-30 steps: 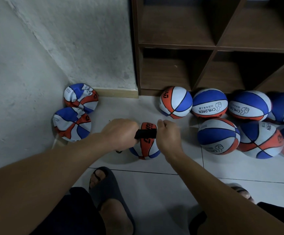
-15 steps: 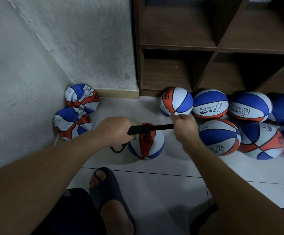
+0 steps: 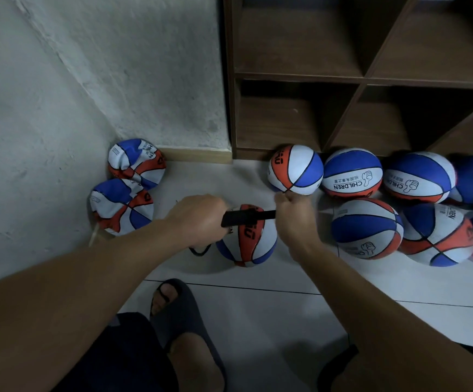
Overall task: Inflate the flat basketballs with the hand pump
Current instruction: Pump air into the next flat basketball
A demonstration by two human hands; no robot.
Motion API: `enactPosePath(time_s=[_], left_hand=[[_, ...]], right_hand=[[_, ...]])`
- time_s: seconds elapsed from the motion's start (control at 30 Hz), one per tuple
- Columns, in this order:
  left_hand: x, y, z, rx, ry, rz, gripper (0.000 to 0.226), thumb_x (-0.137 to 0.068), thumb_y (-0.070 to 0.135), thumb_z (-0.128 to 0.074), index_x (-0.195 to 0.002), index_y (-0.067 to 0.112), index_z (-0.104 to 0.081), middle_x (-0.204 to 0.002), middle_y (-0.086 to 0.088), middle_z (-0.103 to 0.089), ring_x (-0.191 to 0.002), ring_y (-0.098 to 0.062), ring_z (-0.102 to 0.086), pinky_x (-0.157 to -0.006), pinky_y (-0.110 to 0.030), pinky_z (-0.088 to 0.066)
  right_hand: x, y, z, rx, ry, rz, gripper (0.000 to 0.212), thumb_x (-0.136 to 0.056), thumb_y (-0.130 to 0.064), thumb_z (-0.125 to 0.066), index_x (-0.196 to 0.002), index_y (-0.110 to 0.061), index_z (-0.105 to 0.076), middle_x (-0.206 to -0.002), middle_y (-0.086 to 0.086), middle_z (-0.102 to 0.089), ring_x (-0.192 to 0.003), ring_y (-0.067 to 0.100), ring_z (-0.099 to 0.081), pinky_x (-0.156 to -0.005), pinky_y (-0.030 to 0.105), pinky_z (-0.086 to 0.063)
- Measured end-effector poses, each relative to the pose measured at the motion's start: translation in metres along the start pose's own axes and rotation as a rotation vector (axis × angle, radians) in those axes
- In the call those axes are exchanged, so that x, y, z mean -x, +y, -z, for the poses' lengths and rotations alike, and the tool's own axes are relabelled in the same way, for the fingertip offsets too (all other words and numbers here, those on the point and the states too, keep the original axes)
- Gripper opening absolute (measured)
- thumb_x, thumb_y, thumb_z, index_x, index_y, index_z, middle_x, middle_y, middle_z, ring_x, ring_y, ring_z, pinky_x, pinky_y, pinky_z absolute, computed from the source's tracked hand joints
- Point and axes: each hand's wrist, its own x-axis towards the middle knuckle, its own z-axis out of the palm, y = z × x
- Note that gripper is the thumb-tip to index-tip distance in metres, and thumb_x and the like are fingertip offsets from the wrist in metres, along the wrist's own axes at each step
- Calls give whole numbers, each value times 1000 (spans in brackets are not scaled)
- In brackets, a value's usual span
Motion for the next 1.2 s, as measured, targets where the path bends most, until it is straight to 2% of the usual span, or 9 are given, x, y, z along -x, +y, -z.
enactPosePath(time_s=[0.17, 0.4, 0.5, 0.6, 0.7, 0.9, 1.07, 1.13, 1.2], left_hand=[[3, 9, -2, -22, 2, -44, 23, -93, 32, -71, -75, 21, -63, -66, 3, -62, -57, -18, -62, -48, -28, -36], [4, 9, 0, -39, 12, -56, 22, -95, 31, -71, -77, 20, -63, -67, 2, -63, -57, -16, -61, -50, -30, -44], [3, 8, 0, -57, 14, -60, 21, -95, 31, -70, -78, 20, -64, -68, 2, -63, -56, -16, -60, -49, -28, -40], [0, 2, -4, -23, -21, -51, 25, -94, 31, -69, -73, 20, -61, -66, 1, -63, -56, -19, -62, -50, -31, -46], [-1, -4, -4, 31, -61, -32, 28, -94, 31, -67, -70, 21, -58, -65, 0, -63, -56, -19, -62, -52, -33, -45], [1, -29, 8, 7, -49, 19, 25, -94, 36, -69, -72, 27, -61, -67, 3, -65, -58, -15, -62, -53, -29, -41], [0, -23, 4, -33, -65, 4, 21, -93, 34, -66, -74, 25, -64, -68, 2, -65, -59, -18, -64, -55, -33, -50], [-1, -21, 4, -49, -55, 3, 22, -94, 34, -67, -74, 25, -63, -69, 2, -65, -60, -18, -64, -53, -32, -49], [-2, -15, 1, -40, -50, 6, 24, -94, 34, -68, -74, 24, -63, -68, 2, -65, -59, -17, -64, -51, -29, -42]], right_hand=[[9, 3, -19, -8, -57, -6, 41, -108, -24, -50, -67, -19, -43, -53, -8, -37, -42, 5, -33, -54, 32, -33], [7, 4, -23, -6, -56, -16, 42, -106, -22, -51, -66, -18, -42, -48, -11, -35, -38, 5, -33, -52, 31, -31], [6, 6, -24, -11, -70, -21, 42, -106, -24, -52, -66, -17, -43, -50, -9, -36, -41, 5, -33, -53, 33, -32], [2, 8, -21, 13, -107, -53, 37, -105, -28, -53, -72, -14, -45, -58, -2, -37, -51, 12, -36, -55, 34, -32], [-6, 6, -10, 16, -172, -113, 31, -105, -31, -57, -80, -14, -52, -66, 3, -41, -57, 15, -39, -55, 34, -35], [-34, 6, 43, -94, -21, -184, 15, -98, -27, -62, -87, -17, -59, -66, 3, -47, -58, 19, -40, -51, 29, -34], [-35, 6, 43, -42, -20, -198, 18, -102, -20, -56, -85, -14, -57, -73, 5, -44, -64, 21, -41, -56, 33, -35], [-31, 5, 37, -20, 1, -192, 23, -105, -16, -51, -82, -14, -54, -73, 5, -44, -70, 24, -43, -58, 35, -35], [-22, 4, 27, -27, 8, -162, 21, -103, -20, -52, -83, -16, -56, -73, 1, -48, -77, 25, -49, -60, 36, -39]])
